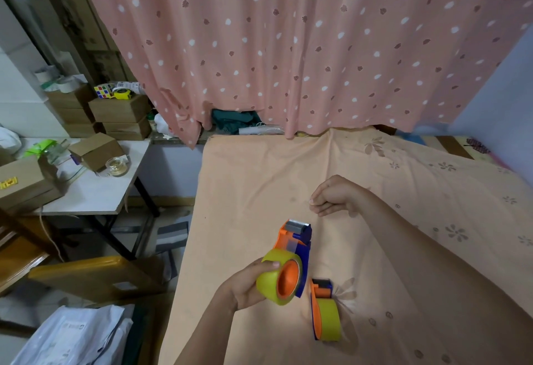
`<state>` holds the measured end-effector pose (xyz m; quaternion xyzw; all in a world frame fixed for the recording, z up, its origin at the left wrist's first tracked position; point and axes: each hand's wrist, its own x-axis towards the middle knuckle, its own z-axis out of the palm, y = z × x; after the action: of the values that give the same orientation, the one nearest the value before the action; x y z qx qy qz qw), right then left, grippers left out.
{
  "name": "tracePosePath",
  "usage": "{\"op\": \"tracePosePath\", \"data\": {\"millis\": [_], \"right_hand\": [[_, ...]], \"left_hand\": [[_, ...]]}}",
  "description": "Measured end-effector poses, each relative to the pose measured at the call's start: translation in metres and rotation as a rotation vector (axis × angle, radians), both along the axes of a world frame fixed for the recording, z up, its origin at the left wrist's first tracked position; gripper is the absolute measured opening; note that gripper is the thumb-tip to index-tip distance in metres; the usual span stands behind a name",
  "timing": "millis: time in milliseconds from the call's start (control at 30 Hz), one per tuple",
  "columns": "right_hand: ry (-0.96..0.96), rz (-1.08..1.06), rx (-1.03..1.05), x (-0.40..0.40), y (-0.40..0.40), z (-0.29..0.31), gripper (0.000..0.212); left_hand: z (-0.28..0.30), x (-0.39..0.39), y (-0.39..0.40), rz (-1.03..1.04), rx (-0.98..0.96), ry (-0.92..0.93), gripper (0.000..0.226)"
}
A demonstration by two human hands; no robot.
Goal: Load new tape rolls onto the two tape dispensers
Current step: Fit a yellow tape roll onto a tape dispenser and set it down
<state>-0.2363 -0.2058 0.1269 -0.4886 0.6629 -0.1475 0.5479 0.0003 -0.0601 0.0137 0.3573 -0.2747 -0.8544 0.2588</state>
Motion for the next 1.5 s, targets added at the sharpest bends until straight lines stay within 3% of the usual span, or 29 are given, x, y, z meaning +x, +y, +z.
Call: {"op": "tracePosePath", "data": {"millis": [133,433,700,833,1100,1267,1500], "right_hand": [[-0.124,0.089,-0.008,-0.001,0.008,-0.005,0.024],[-0.464,0.127,0.015,-0.008,0.025,-0.013,0.008],[-0.663,0.101,0.064,-0.008,0.030,-0.022,0.029],[-0.636,0.084,-0.009,-0.003,0.032,-0.030,0.025],[-0.352,-0.207,-0.501,0.025,0.042,-0.049,0.013],[-0.281,-0.236,-0.573,0.039,0.055,-0.055,0.010],[-0.201,-0.338,-0.611,0.050,0.073,-0.064,0.008]], "left_hand": [[-0.006,0.010,-0.001,0.084,0.078,0.149,0.070],[-0.011,0.016,0.005,0.132,0.172,0.230,0.082],[-0.005,0.014,0.003,0.184,0.217,0.357,0.079],[-0.007,0.013,0.000,0.216,0.259,0.412,0.085],[0.003,-0.001,-0.007,0.268,0.326,0.581,0.092],[0.014,-0.006,-0.012,0.377,0.344,0.632,0.105],[0.010,-0.010,-0.013,0.422,0.340,0.598,0.100]]}}
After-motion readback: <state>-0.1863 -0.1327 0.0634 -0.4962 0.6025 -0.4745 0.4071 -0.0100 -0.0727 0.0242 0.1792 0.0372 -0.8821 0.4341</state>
